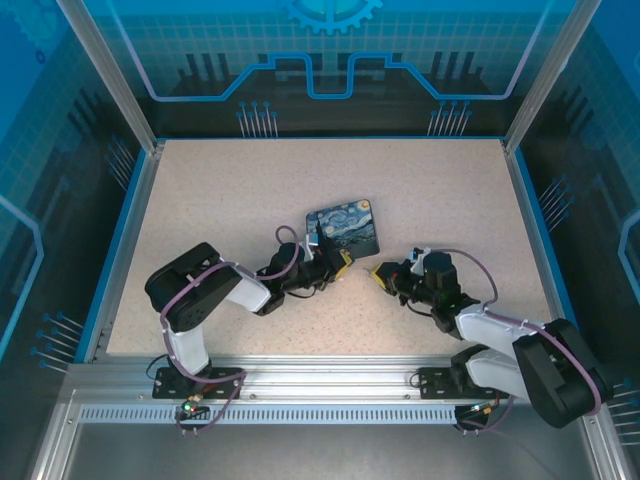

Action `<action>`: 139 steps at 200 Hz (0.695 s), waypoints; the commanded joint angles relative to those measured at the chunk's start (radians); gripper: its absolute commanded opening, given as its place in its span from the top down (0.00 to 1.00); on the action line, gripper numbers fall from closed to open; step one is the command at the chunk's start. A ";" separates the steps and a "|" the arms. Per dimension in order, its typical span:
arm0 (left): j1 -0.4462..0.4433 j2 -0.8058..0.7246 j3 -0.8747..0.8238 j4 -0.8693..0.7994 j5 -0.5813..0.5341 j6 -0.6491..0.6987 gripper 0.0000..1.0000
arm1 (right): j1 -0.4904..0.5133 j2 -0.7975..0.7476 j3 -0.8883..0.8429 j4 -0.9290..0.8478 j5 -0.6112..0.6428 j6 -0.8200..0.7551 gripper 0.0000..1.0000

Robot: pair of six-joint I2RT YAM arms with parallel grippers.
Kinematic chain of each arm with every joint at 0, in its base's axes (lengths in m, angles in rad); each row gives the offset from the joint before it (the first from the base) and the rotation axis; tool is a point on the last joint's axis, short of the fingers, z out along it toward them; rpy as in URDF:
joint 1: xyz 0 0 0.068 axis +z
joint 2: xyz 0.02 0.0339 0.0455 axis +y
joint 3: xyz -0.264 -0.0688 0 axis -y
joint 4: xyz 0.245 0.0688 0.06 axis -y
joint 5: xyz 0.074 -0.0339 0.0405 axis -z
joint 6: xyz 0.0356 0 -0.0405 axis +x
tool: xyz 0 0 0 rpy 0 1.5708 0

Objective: Unlock the padlock with the key

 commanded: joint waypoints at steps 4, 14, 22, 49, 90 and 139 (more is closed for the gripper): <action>0.002 -0.003 -0.003 0.087 -0.038 -0.038 1.00 | -0.005 0.032 0.017 0.064 0.024 0.018 1.00; 0.002 -0.005 -0.004 0.089 -0.043 -0.042 1.00 | -0.002 0.052 0.025 0.082 0.022 0.023 1.00; 0.002 -0.006 -0.003 0.091 -0.049 -0.044 1.00 | 0.001 0.070 0.030 0.099 0.023 0.029 1.00; 0.001 -0.003 0.010 0.095 -0.058 -0.052 1.00 | 0.013 0.122 0.049 0.143 0.030 0.046 1.00; 0.000 -0.002 0.023 0.095 -0.065 -0.065 1.00 | 0.028 0.154 0.067 0.171 0.058 0.059 1.00; 0.000 0.002 0.024 0.113 -0.077 -0.090 1.00 | 0.042 0.190 0.081 0.203 0.079 0.079 1.00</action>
